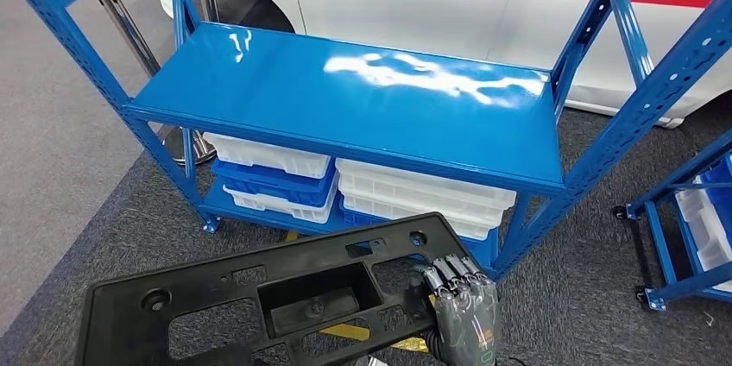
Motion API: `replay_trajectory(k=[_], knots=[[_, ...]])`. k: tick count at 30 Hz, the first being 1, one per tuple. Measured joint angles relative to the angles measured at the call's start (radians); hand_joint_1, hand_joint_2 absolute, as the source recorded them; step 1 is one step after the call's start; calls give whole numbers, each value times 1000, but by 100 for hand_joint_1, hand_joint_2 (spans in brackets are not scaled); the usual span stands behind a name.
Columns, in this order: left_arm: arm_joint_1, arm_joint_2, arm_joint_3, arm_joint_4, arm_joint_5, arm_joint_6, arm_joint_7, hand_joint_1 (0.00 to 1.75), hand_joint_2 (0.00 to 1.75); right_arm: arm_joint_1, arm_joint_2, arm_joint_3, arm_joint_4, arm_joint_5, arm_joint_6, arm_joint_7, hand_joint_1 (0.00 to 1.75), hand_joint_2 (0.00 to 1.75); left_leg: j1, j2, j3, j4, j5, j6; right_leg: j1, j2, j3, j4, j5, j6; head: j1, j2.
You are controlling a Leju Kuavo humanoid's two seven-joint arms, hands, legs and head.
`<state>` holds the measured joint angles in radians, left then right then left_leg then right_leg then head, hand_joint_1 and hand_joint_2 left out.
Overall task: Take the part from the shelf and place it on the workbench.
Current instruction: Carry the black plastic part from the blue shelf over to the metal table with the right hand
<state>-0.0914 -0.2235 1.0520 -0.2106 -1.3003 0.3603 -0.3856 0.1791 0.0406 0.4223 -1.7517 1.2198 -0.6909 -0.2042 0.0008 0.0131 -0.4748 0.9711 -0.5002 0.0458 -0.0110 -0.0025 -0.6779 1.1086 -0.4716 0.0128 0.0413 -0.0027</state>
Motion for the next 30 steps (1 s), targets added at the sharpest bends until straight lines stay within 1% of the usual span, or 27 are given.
replay_trajectory(k=[1,2,3,4,5,6,7,8,9,10,12,13,14,15,17,18,19,20,21,22,23,24,25,26,27,28,30], knots=[[0,0,0,0,0,1,0,0,175,1,0,-2,0,-5,0,-3,175,175,-2,1,-12,1,9,4,-1,1,-15,54,-51,3,0,0],[0,0,0,0,0,1,0,0,175,2,0,-3,0,-10,0,-5,175,175,-3,2,-25,2,17,6,-2,1,-28,117,-92,5,0,0],[0,0,0,0,1,1,-1,0,175,3,0,-3,0,-16,0,-7,175,175,-4,3,-38,4,25,6,-2,1,-34,169,-109,8,0,0],[0,0,0,0,2,1,-3,0,175,4,0,-3,0,-23,0,-10,175,175,-4,3,-51,8,32,5,-3,1,-29,195,-102,10,0,0],[0,0,0,0,2,1,-5,0,175,5,0,-4,0,-30,0,-12,175,175,-4,3,-64,14,38,3,-4,0,-9,191,-78,11,0,0],[0,0,0,0,3,1,-8,0,175,6,0,-4,0,-36,0,-13,175,175,-4,3,-76,20,43,0,-5,0,30,148,-48,10,0,0],[1,0,0,0,4,1,-11,0,175,6,0,-5,0,-40,0,-14,175,175,-4,3,-87,28,46,-3,-5,-1,78,83,-33,8,0,0],[1,0,0,0,4,1,-13,0,175,6,0,-5,0,-44,0,-14,175,175,-5,3,-95,35,49,-7,-3,-2,123,16,-31,5,0,0],[0,-1,0,0,5,1,-16,0,175,7,0,-6,0,-48,0,-14,175,175,-6,3,-101,43,51,-12,-1,-2,155,-36,-41,0,0,0],[0,-1,1,0,6,1,-17,0,175,7,0,-7,0,-51,0,-14,175,175,-7,4,-106,47,54,-17,1,-3,170,-67,-55,-5,0,0],[0,-1,1,0,7,2,-18,0,175,9,0,-8,0,-54,0,-14,175,175,-6,3,-112,50,55,-28,2,-1,170,-82,-58,-17,0,0],[0,-1,1,0,7,2,-19,0,175,10,0,-8,0,-55,0,-14,175,175,-4,1,-118,57,46,-35,1,-1,168,-86,-54,-24,0,0],[0,-1,1,0,8,2,-19,0,175,10,0,-8,0,-56,0,-14,175,175,-2,-1,-129,80,26,-41,-1,-2,166,-89,-48,-31,0,0],[1,-1,2,0,8,2,-19,0,175,11,0,-9,0,-56,0,-14,175,175,1,-3,-149,123,-4,-48,-2,-2,163,-92,-42,-37,-1,0],[3,-1,2,0,8,2,-19,0,175,12,0,-9,0,-56,0,-14,175,175,4,-5,-204,253,-69,-57,-1,-2,152,-91,-34,-42,-2,0],[3,-1,2,0,8,2,-19,0,175,13,0,-9,1,-56,0,-14,175,175,5,-5,-225,307,-88,-59,0,-1,147,-89,-32,-42,-2,0],[4,-1,2,0,8,2,-19,0,175,14,0,-10,1,-57,0,-14,175,175,5,-5,-231,331,-88,-60,1,2,143,-87,-31,-42,-2,0],[5,-1,2,0,8,2,-19,0,175,15,0,-10,1,-57,0,-14,175,175,5,-6,-217,318,-70,-58,1,7,140,-85,-30,-41,-2,0],[5,-1,2,0,8,2,-19,0,175,15,0,-10,1,-58,0,-14,175,175,4,-11,-186,268,-38,-54,3,14,139,-83,-29,-40,-2,0],[5,-1,2,0,8,2,-19,0,175,15,0,-10,1,-60,0,-14,175,175,3,-25,-145,196,-6,-47,3,21,140,-83,-29,-39,-2,0],[5,0,3,0,7,3,-18,0,175,14,0,-10,1,-63,0,-14,175,175,3,-45,-105,129,15,-38,4,27,138,-83,-27,-37,-1,0],[6,1,3,0,7,3,-18,0,175,13,0,-10,1,-65,0,-14,175,175,2,-64,-77,79,27,-32,2,35,136,-83,-25,-33,-1,0],[7,1,3,0,7,4,-18,0,175,13,0,-11,1,-67,0,-14,175,175,1,-76,-62,51,28,-27,0,42,133,-83,-22,-28,-2,0],[7,1,4,0,6,4,-18,0,175,12,0,-11,1,-69,0,-14,175,175,-1,-77,-57,42,26,-25,-3,51,129,-85,-17,-21,-2,0],[7,1,4,0,5,5,-18,0,175,13,0,-11,1,-70,0,-14,175,175,-1,-68,-57,32,28,-23,-4,61,127,-87,-13,-14,-3,0],[7,1,4,0,4,5,-18,0,175,13,0,-12,1,-71,0,-14,175,175,1,-56,-54,23,31,-20,-4,62,126,-86,-14,-9,-3,0],[7,1,4,0,2,5,-18,0,175,14,0,-14,1,-71,0,-14,175,175,6,-33,-48,4,39,-12,-1,45,103,-45,-42,0,-2,0]])
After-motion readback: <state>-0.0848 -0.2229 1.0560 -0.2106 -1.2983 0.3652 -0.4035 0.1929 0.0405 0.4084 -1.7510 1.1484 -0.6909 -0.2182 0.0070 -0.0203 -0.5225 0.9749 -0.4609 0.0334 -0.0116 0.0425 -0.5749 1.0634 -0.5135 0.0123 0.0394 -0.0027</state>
